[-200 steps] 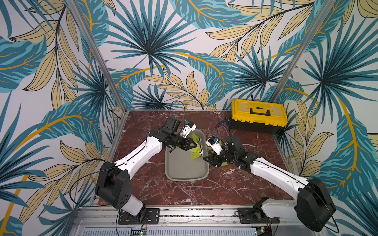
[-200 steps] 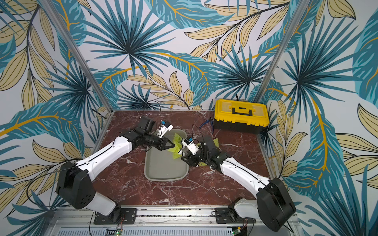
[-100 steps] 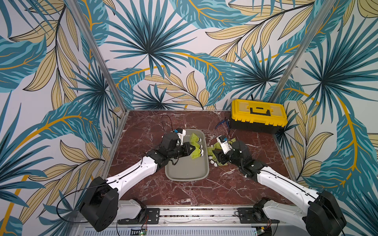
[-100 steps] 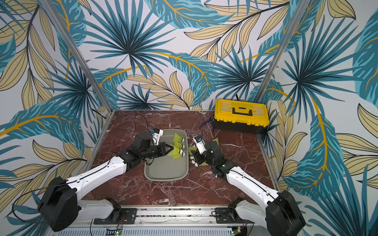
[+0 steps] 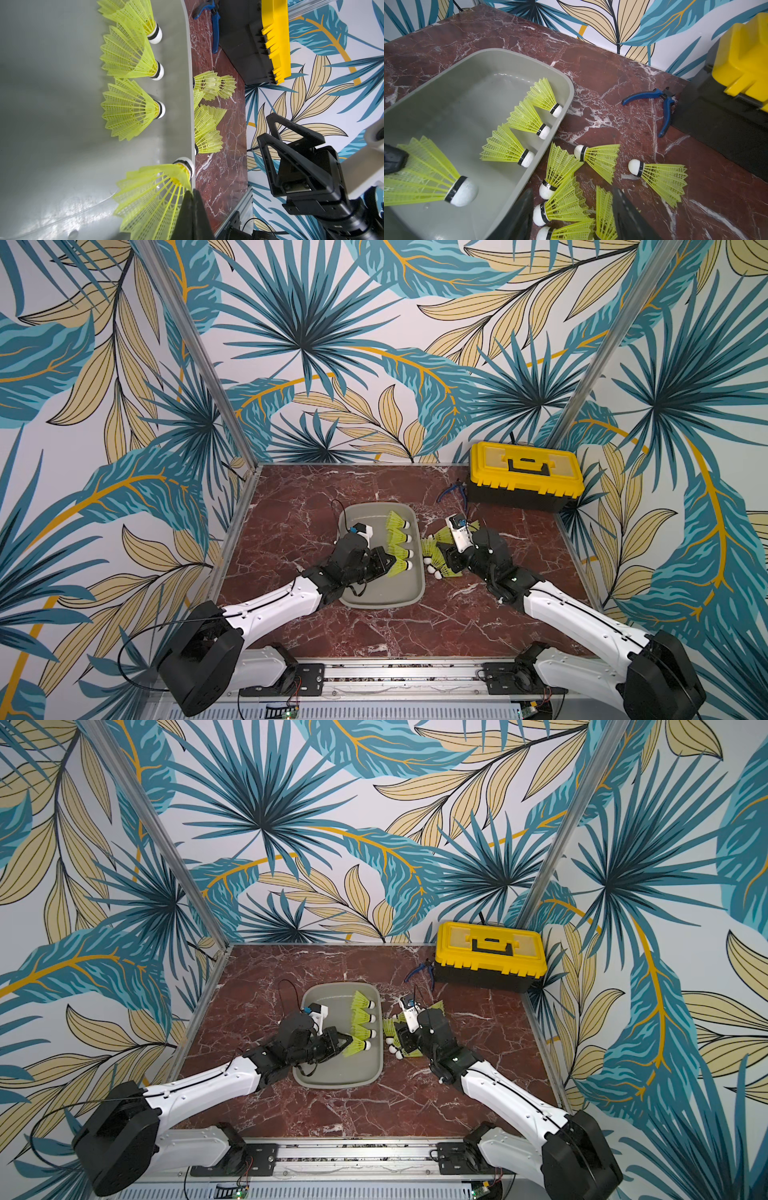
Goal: Put the shuttlecocks into the storage box
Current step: Place the shuttlecock in the storage box.
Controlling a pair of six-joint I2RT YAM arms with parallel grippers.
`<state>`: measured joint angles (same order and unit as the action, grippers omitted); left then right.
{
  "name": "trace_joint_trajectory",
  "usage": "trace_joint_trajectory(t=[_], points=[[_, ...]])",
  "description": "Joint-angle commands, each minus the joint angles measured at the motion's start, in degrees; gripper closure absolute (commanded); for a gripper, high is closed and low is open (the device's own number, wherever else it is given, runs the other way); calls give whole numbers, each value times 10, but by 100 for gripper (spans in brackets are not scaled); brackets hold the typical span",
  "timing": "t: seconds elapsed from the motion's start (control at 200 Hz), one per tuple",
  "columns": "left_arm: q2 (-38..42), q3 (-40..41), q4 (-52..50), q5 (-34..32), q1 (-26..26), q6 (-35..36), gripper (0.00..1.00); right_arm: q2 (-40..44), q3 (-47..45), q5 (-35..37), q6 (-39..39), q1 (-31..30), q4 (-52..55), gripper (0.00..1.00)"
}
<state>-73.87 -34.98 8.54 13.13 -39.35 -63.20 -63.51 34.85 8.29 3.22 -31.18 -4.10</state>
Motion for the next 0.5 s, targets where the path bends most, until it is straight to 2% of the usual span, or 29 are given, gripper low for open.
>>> trace_joint_trajectory(t=[0.0,0.496], points=[[-20,14,55,-5,-2,-18,100,12,-13,20,-9,-1,-5,39],[-103,14,103,0,-2,-19,100,33,-18,43,-6,0,16,39]])
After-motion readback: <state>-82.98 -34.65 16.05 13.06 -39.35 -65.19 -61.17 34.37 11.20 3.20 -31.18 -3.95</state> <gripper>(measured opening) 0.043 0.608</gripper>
